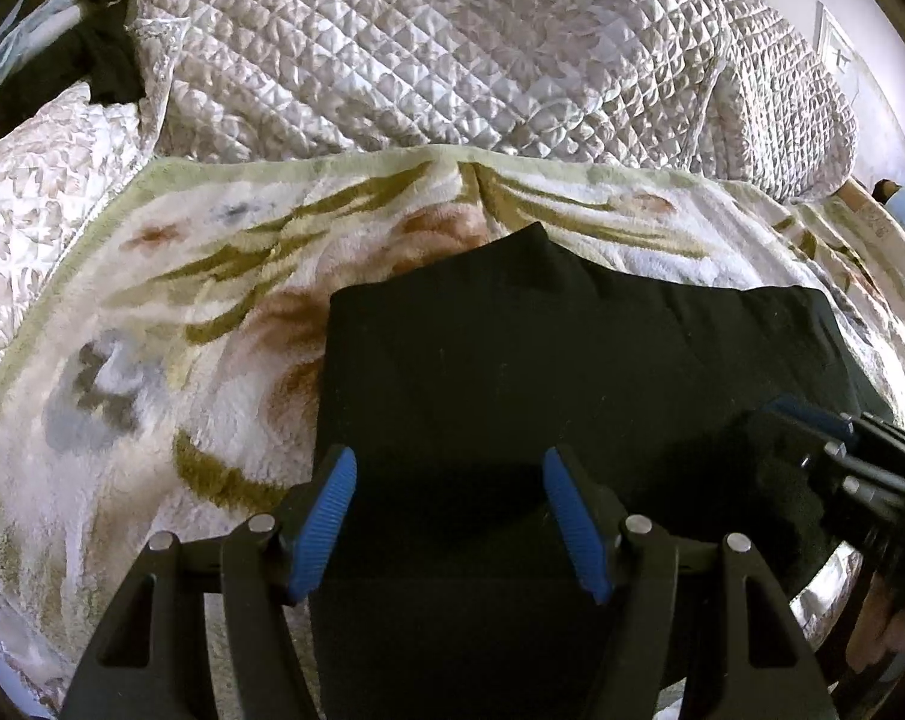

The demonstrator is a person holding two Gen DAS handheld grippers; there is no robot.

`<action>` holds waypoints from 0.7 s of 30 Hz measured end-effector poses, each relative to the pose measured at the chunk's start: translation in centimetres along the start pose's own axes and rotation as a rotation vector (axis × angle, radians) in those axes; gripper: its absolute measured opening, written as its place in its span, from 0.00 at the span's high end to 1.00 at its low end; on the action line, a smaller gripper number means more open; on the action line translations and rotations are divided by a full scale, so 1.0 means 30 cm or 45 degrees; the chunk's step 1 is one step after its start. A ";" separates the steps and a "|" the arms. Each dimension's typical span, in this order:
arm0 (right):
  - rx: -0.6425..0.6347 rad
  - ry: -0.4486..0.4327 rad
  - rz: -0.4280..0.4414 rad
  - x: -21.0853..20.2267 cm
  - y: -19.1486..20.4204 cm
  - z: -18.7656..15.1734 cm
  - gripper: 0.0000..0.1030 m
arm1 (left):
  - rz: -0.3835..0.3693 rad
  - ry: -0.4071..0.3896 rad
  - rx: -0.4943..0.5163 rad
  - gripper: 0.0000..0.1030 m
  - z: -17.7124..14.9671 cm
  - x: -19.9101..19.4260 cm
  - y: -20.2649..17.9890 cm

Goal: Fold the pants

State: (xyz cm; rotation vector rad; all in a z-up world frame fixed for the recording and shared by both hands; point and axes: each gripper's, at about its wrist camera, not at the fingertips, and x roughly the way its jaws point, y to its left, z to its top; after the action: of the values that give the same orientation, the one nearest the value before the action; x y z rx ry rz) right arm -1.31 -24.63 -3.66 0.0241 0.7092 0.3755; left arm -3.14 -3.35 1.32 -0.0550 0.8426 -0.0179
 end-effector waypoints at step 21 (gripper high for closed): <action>0.512 -0.054 -0.202 -0.244 -0.322 -0.121 0.45 | -0.020 -0.018 0.005 0.34 -0.054 -0.038 -0.011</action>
State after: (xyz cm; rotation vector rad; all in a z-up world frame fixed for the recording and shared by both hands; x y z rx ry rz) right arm -5.55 -36.56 -3.24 0.3532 0.7303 0.0762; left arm -5.12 -3.69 1.12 -0.0578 0.8282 -0.0340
